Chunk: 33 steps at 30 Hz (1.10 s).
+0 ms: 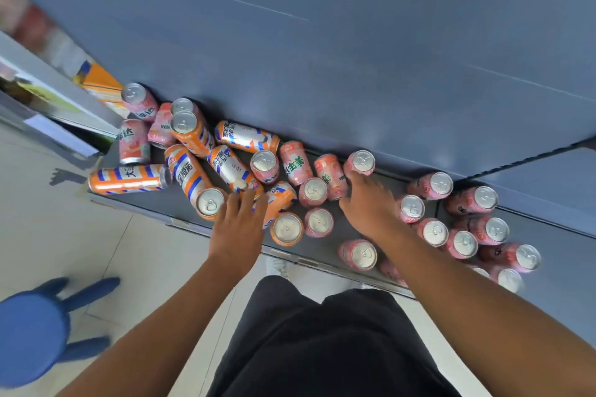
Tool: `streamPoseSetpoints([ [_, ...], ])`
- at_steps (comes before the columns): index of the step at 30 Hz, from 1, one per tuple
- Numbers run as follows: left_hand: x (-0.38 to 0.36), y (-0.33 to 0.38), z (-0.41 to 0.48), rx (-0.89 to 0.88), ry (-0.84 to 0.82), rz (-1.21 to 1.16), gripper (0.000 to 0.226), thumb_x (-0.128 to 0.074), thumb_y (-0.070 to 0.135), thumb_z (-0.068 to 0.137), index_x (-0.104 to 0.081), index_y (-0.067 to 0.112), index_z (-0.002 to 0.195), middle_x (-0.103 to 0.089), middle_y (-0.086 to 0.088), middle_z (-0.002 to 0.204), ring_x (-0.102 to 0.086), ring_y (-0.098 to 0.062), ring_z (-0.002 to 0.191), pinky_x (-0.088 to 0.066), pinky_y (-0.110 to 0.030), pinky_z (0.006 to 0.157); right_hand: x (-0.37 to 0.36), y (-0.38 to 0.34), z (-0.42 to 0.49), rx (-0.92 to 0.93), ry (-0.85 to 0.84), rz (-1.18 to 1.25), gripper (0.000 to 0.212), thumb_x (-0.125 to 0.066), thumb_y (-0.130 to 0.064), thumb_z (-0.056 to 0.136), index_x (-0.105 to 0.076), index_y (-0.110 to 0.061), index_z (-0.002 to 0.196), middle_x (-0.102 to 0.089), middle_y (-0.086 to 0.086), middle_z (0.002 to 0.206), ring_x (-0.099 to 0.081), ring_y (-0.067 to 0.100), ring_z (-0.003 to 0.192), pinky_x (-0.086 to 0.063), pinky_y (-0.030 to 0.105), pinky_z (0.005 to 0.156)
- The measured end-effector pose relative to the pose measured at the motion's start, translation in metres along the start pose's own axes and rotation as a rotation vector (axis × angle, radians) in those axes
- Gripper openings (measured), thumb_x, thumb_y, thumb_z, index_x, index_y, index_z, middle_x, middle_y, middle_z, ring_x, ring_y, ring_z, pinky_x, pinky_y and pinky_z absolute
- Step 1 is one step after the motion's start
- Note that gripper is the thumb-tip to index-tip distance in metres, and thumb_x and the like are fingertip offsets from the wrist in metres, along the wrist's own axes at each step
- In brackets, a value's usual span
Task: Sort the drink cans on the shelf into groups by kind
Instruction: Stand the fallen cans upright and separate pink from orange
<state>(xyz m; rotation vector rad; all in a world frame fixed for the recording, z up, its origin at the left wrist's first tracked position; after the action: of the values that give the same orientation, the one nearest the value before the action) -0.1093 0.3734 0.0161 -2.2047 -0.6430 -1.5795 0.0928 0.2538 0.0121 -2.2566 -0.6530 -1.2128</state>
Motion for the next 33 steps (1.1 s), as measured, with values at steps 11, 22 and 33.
streamPoseSetpoints([
  [11,-0.051,0.008,0.029,-0.152,-0.276,0.286,0.087,-0.062,0.032,0.091,-0.004,0.016,0.155,-0.039,-0.017,0.145,-0.04,-0.039,0.134,-0.016,-0.052,0.117,-0.035,-0.012,0.048,0.003,-0.091,-0.099,0.067,-0.056,-0.026,0.091,-0.02,-0.027,0.148,-0.059,0.016,0.126,-0.06,0.042,0.107,-0.045,0.042,0.081],
  [22,-0.091,0.02,0.054,-0.178,-0.46,0.346,0.111,-0.061,0.039,0.092,0.033,0.022,0.148,-0.045,-0.03,0.138,-0.044,-0.043,0.13,-0.023,-0.056,0.113,-0.061,-0.009,0.084,-0.042,-0.188,-0.29,0.102,-0.063,-0.005,0.084,0.006,-0.019,0.157,-0.062,0.013,0.124,-0.066,0.036,0.098,-0.04,0.036,0.065],
  [33,-0.113,0.028,0.065,-0.373,-0.464,0.528,0.09,-0.049,0.023,0.101,0.025,0.02,0.153,-0.008,-0.008,0.165,-0.049,-0.038,0.125,-0.037,-0.049,0.099,-0.081,0.001,0.084,-0.072,-0.17,-0.282,0.106,-0.057,-0.001,0.089,0.022,-0.026,0.154,-0.06,0.023,0.117,-0.063,0.037,0.096,-0.042,0.038,0.065],
])
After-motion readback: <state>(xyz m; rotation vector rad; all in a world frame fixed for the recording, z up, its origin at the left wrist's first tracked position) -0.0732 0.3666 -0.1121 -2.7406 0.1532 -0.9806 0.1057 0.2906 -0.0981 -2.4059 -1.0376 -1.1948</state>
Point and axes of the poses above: each hand's wrist, its own z-axis towards the middle knuckle, its own x-axis out of the back of the hand, y = z × x, the point moved 10 cm from there along z, towards the middle knuckle
